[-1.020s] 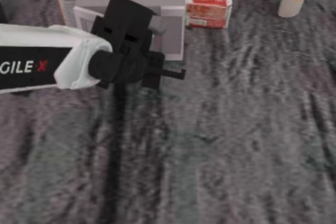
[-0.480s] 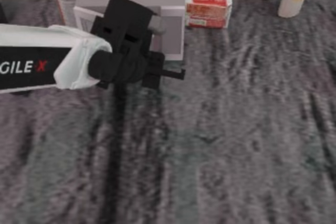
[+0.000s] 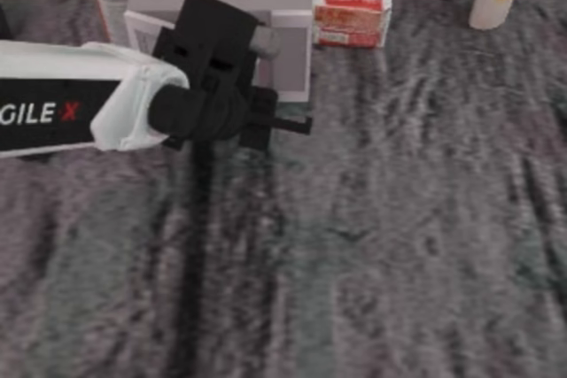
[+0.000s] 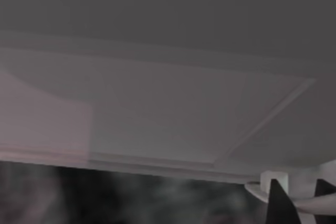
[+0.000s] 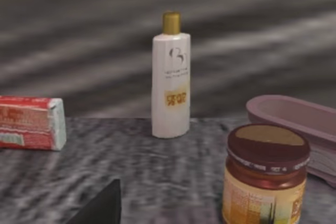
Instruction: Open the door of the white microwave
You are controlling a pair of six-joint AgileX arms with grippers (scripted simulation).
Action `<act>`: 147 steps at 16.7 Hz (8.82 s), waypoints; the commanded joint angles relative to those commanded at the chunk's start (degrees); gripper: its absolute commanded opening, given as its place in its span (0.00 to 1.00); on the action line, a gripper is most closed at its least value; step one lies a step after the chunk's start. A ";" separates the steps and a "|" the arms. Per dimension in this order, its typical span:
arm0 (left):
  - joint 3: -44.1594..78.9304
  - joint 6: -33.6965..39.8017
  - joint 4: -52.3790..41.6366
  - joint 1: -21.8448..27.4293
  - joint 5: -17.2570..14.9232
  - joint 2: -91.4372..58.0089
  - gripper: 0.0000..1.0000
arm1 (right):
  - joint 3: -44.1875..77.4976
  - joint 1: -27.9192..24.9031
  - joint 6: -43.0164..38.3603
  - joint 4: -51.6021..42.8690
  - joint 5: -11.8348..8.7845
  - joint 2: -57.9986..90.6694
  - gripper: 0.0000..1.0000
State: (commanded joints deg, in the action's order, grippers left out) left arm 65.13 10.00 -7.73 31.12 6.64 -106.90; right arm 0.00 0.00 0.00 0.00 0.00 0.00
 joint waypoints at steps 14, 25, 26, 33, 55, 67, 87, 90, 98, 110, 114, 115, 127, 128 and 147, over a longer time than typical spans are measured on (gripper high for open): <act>-2.35 -3.07 0.89 -1.01 -2.61 1.73 0.00 | 0.00 0.00 0.00 0.00 0.00 0.00 1.00; -2.35 -3.07 0.89 -1.01 -2.61 1.73 0.00 | 0.00 0.00 0.00 0.00 0.00 0.00 1.00; -2.35 -3.07 0.89 -1.01 -2.61 1.73 0.00 | 0.00 0.00 0.00 0.00 0.00 0.00 1.00; -2.35 -3.07 0.89 -1.01 -2.61 1.73 0.00 | 0.00 0.00 0.00 0.00 0.00 0.00 1.00; -4.57 -6.35 1.56 -2.20 -5.43 3.43 0.00 | 0.00 0.00 0.00 0.00 0.00 0.00 1.00; -4.57 -6.35 1.56 -2.20 -5.43 3.43 0.00 | 0.00 0.00 0.00 0.00 0.00 0.00 1.00; -6.66 -9.89 1.95 -3.58 -8.49 5.08 0.00 | 0.00 0.00 0.00 0.00 0.00 0.00 1.00; -6.66 -9.89 1.95 -3.58 -8.49 5.08 0.00 | 0.00 0.00 0.00 0.00 0.00 0.00 1.00; -6.66 -9.89 1.95 -3.58 -8.49 5.08 0.00 | 0.00 0.00 0.00 0.00 0.00 0.00 1.00; -8.53 -13.71 2.01 -5.18 -11.78 6.65 0.00 | 0.00 0.00 0.00 0.00 0.00 0.00 1.00; -8.55 -13.75 2.00 -5.19 -11.80 6.66 0.00 | 0.00 0.00 0.00 0.00 0.00 0.00 1.00; -8.55 -13.75 2.00 -5.19 -11.80 6.66 0.00 | 0.00 0.00 0.00 0.00 0.00 0.00 1.00; -8.55 -13.75 2.00 -5.19 -11.80 6.66 0.00 | 0.00 0.00 0.00 0.00 0.00 0.00 1.00; -8.55 -13.75 2.00 -5.19 -11.80 6.66 0.00 | 0.00 0.00 0.00 0.00 0.00 0.00 1.00; -10.09 -17.69 1.69 -6.92 -15.13 8.03 0.00 | 0.00 0.00 0.00 0.00 0.00 0.00 1.00</act>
State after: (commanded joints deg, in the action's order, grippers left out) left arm 55.03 -7.70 -6.04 24.20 -8.49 -98.87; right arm 0.00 0.00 0.00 0.00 0.00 0.00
